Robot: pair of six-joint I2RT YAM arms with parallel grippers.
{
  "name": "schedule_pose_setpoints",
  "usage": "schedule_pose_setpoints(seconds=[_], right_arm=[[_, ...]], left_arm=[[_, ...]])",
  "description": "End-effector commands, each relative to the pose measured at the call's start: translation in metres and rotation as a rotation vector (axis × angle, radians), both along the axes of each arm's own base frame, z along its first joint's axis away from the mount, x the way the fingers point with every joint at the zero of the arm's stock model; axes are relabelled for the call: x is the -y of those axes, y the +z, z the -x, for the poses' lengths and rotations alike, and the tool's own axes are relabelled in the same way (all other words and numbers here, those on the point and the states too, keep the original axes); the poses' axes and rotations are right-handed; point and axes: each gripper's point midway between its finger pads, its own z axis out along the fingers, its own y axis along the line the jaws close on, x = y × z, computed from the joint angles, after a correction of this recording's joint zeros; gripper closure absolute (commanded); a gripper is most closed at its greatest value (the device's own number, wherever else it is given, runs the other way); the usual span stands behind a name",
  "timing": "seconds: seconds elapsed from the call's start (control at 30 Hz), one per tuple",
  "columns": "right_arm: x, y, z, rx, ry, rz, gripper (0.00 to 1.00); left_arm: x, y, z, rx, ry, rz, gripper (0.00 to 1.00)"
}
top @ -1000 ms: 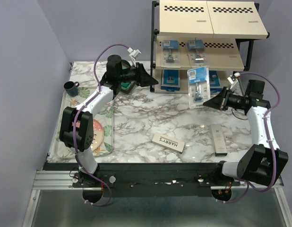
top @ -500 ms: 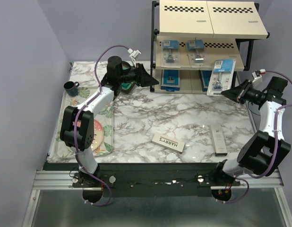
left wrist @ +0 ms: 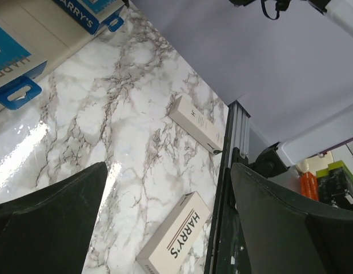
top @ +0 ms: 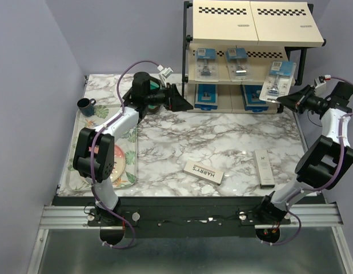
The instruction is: Place and organize the shaving razors onto the shelf
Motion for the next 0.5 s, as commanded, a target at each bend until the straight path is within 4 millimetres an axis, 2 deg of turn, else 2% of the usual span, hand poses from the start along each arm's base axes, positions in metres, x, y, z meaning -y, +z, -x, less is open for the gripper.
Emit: schedule_pose_setpoints(seconds=[0.0, 0.17, 0.3, 0.47], right_arm=[[0.013, 0.001, -0.016, 0.003, -0.002, -0.051, 0.93], [0.015, 0.002, -0.026, 0.001, 0.021, -0.12, 0.92], [0.017, 0.001, -0.032, -0.007, 0.057, -0.193, 0.92], [0.023, -0.002, -0.042, -0.025, 0.055, -0.227, 0.92]], left_arm=[[0.006, -0.008, 0.023, 0.031, -0.067, -0.055, 0.02], [0.005, -0.035, 0.037, 0.014, -0.101, -0.136, 0.02], [-0.005, -0.058, 0.051, -0.013, -0.124, -0.22, 0.02], [-0.011, -0.069, 0.057, 0.009, -0.121, -0.284, 0.02]])
